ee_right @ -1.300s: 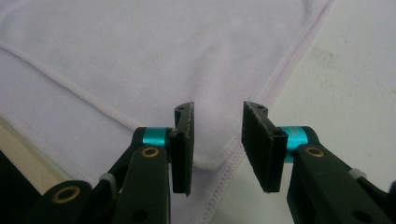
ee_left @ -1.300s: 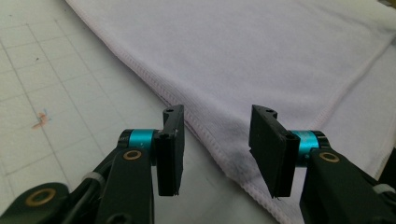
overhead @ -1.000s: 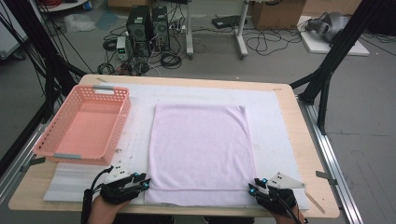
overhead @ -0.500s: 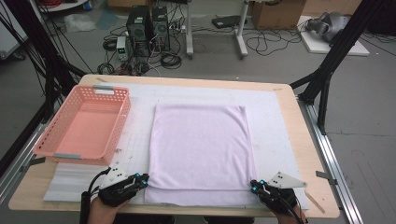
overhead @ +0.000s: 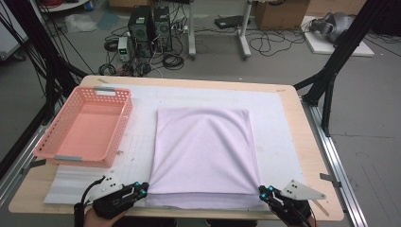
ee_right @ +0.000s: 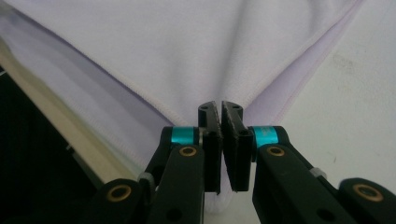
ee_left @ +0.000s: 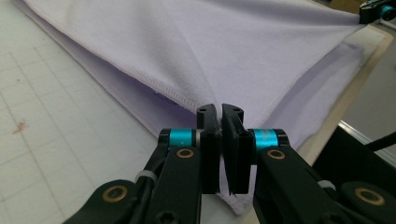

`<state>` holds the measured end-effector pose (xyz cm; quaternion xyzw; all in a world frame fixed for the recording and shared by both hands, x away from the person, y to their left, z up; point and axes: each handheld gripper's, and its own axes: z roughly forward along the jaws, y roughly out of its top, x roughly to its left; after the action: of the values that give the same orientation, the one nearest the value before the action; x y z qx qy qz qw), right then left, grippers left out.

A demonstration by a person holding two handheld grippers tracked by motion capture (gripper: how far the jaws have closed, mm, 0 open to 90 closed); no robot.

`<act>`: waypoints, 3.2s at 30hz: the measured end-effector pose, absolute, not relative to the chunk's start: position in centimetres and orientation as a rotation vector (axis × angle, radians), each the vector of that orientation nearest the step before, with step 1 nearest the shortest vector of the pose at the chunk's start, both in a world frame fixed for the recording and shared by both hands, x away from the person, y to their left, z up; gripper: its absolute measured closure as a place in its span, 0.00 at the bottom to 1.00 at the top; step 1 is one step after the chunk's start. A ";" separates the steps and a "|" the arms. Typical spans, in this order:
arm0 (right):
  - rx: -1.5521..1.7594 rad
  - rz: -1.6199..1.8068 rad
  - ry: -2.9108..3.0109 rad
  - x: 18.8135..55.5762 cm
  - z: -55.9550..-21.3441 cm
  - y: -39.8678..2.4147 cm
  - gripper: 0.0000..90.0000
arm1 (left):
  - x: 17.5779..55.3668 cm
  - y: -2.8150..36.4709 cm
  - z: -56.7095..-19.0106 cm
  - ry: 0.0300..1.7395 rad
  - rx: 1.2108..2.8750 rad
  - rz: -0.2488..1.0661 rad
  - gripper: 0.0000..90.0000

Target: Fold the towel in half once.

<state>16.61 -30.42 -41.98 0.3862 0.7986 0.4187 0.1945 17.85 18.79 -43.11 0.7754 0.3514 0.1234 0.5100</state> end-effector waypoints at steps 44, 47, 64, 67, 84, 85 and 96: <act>1.335 1.005 2.191 25.6 -44.4 -30.3 0.83 | 25.9 19.2 -43.9 1.043 1.748 0.289 0.54; 1.324 1.038 2.157 25.9 -44.1 -31.0 0.72 | 27.0 18.7 -44.0 1.052 1.757 0.294 0.55; 1.239 1.056 2.151 26.6 -43.7 -31.8 0.71 | 29.3 15.3 -44.9 1.047 1.979 0.487 0.96; 1.235 1.054 2.143 26.3 -43.6 -31.8 0.71 | 29.4 16.4 -44.6 1.117 1.938 0.493 0.96; 1.343 1.131 2.062 31.8 -44.4 -30.4 0.76 | 29.9 16.8 -45.0 1.163 1.825 0.394 0.55; 1.346 1.120 2.067 32.3 -44.8 -30.1 0.77 | 29.9 16.9 -45.1 1.164 1.830 0.387 0.55; 1.364 0.911 2.043 33.2 -44.8 -29.6 0.82 | 29.9 16.9 -45.1 1.155 1.828 0.369 0.54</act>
<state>33.23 -29.65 -44.77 0.5030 0.7533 0.3361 0.2580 29.91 16.95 -45.12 0.7414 0.4684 0.1496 0.4567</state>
